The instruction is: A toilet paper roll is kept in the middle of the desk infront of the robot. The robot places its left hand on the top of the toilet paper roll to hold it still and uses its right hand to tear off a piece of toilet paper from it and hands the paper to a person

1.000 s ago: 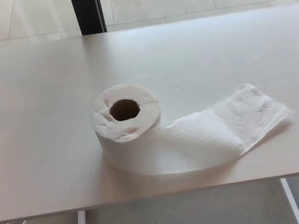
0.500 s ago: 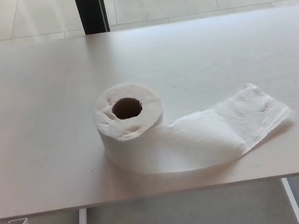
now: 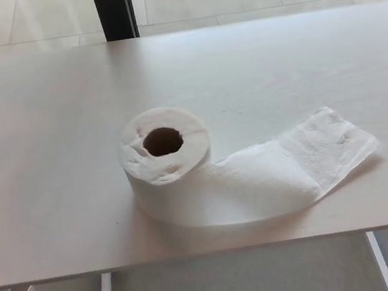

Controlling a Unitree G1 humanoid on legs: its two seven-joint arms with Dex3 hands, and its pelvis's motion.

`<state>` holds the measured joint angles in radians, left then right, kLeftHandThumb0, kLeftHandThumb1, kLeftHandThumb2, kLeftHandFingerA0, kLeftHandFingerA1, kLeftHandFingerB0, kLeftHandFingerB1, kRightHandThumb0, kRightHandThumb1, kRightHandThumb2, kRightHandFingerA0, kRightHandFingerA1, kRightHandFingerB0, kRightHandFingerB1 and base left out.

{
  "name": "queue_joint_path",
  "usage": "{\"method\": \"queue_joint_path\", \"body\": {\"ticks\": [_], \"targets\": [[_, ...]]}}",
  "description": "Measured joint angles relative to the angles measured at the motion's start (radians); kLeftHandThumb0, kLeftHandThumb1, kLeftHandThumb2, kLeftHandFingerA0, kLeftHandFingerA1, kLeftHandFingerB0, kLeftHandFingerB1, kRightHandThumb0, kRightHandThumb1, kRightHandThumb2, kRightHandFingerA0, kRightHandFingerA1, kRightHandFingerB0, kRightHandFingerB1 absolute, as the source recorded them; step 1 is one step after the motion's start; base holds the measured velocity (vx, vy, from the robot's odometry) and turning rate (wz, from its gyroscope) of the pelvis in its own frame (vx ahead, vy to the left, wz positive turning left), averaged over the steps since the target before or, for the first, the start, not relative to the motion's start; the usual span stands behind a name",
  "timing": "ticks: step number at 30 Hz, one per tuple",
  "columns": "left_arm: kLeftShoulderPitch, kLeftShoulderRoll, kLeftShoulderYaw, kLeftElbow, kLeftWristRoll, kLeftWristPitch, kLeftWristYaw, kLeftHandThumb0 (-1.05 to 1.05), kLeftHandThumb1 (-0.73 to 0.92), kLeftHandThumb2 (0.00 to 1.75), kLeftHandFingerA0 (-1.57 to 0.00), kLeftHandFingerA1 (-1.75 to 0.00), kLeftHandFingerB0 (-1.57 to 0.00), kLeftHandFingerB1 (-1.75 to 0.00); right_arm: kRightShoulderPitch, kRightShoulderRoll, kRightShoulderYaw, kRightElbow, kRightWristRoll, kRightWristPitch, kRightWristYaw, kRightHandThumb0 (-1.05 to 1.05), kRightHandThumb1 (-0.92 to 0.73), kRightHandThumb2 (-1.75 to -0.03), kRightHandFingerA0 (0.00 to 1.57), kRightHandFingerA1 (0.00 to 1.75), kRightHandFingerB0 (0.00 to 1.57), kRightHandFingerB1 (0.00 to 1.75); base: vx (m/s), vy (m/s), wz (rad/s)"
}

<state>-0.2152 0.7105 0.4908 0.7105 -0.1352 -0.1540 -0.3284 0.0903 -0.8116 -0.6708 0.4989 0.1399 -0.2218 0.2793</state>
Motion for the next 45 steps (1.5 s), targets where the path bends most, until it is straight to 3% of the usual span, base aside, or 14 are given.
{"method": "queue_joint_path", "body": {"ticks": [3, 4, 11, 12, 15, 16, 19, 24, 26, 30, 31, 41, 42, 45], "targets": [[-0.03, -0.032, -0.02, -0.111, -0.001, 0.016, 0.002, -0.5, 0.58, 1.0, -0.3, -0.61, -0.16, -0.52, -0.034, 0.003, 0.022, -0.09, 0.001, 0.013, 0.0, -0.5, -0.62, -0.67, 0.03, 0.32, 0.04, 0.17, 0.0, 0.0, 0.0], [-0.037, -0.04, -0.026, -0.133, -0.001, 0.02, 0.002, -0.52, 0.78, 0.62, -0.3, -0.52, -0.25, -0.42, -0.041, 0.005, 0.028, -0.107, 0.001, 0.016, 0.0, -0.55, -0.66, -0.6, 0.03, 0.37, 0.0, 0.28, 0.0, 0.0, 0.0], [-0.166, -0.134, -0.156, -0.367, 0.004, 0.074, 0.002, -0.65, 0.57, 0.99, -0.3, -0.61, -0.18, -0.5, -0.143, 0.027, 0.151, -0.307, -0.002, 0.064, 0.003, -0.69, -0.43, -0.83, 0.03, 0.44, 0.07, 0.36, 0.0, 0.0, 0.0], [-0.199, -0.155, -0.196, -0.408, 0.008, 0.086, 0.001, -0.65, 0.73, 0.62, -0.31, -0.52, -0.31, -0.41, -0.167, 0.032, 0.191, -0.348, -0.004, 0.078, 0.005, -0.65, -0.41, -0.77, 0.05, 0.47, 0.07, 0.39, 0.0, 0.0, 0.0], [-0.259, -0.192, -0.276, -0.485, 0.019, 0.112, 0.0, -0.64, 0.72, 0.61, -0.33, -0.5, -0.33, -0.41, -0.211, 0.047, 0.271, -0.421, -0.014, 0.101, 0.013, -0.37, -0.35, -0.94, 0.03, 0.52, 0.0, 0.49, 0.0, 0.0, 0.0], [-0.295, -0.215, -0.327, -0.53, 0.03, 0.13, 0.0, -0.67, 0.69, 0.61, -0.34, -0.51, -0.32, -0.42, -0.233, 0.057, 0.326, -0.464, -0.023, 0.115, 0.018, -0.62, -0.58, -0.58, 0.15, 0.4, 0.18, 0.29, 0.0, 0.0, 0.0], [-0.348, -0.255, -0.419, -0.603, 0.051, 0.163, 0.0, -0.62, 0.71, 0.61, -0.34, -0.5, -0.35, -0.43, -0.266, 0.079, 0.435, -0.522, -0.041, 0.144, 0.029, -0.36, -0.36, -0.95, 0.03, 0.53, 0.0, 0.48, 0.0, 0.0, 0.0], [-0.382, -0.306, -0.527, -0.673, 0.078, 0.223, 0.0, -0.65, 0.74, 0.62, -0.34, -0.55, -0.33, -0.44, -0.301, 0.114, 0.581, -0.566, -0.081, 0.185, 0.043, -0.64, -0.46, -0.8, 0.1, 0.5, 0.19, 0.43, 0.0, 0.0, 0.0], [-0.385, -0.322, -0.567, -0.683, 0.092, 0.247, 0.001, -0.69, 0.59, 1.0, -0.32, -0.62, -0.29, -0.54, -0.317, 0.123, 0.635, -0.573, -0.102, 0.205, 0.049, -0.62, -0.46, -0.79, 0.11, 0.5, 0.21, 0.43, 0.0, 0.0, 0.0], [-0.39, -0.331, -0.645, -0.696, 0.142, 0.292, 0.002, -0.7, 0.6, 1.0, -0.24, -0.59, -0.29, -0.55, -0.351, 0.138, 0.718, -0.59, -0.144, 0.256, 0.063, -0.56, -0.59, -0.59, 0.26, 0.57, 0.3, 0.32, 0.0, 0.0, 0.0], [-0.39, -0.331, -0.662, -0.701, 0.158, 0.307, 0.002, -0.61, 0.77, 0.63, -0.27, -0.53, -0.34, -0.42, -0.359, 0.142, 0.736, -0.59, -0.156, 0.269, 0.064, -0.55, -0.57, -0.57, 0.31, 0.59, 0.34, 0.33, 0.0, 0.0, 0.0], [-0.36, -0.331, -0.795, -0.731, 0.292, 0.343, 0.015, -0.59, 0.76, 0.64, -0.3, -0.48, -0.39, -0.42, -0.399, 0.181, 0.819, -0.528, -0.245, 0.329, 0.067, -0.46, -0.6, -0.58, 0.26, 0.43, 0.38, 0.35, 0.0, 0.0, 0.0], [-0.355, -0.331, -0.803, -0.731, 0.304, 0.343, 0.018, -0.66, 0.62, 1.0, -0.27, -0.56, -0.35, -0.55, -0.401, 0.183, 0.821, -0.526, -0.252, 0.336, 0.067, -0.46, -0.61, -0.58, 0.25, 0.45, 0.4, 0.36, 0.0, 0.0, 0.0], [-0.342, -0.329, -0.832, -0.72, 0.344, 0.34, 0.03, -0.67, 0.65, 1.03, -0.25, -0.56, -0.34, -0.55, -0.405, 0.187, 0.834, -0.516, -0.268, 0.355, 0.07, -0.47, -0.62, -0.58, 0.22, 0.44, 0.4, 0.36, 0.0, 0.0, 0.0]]}}
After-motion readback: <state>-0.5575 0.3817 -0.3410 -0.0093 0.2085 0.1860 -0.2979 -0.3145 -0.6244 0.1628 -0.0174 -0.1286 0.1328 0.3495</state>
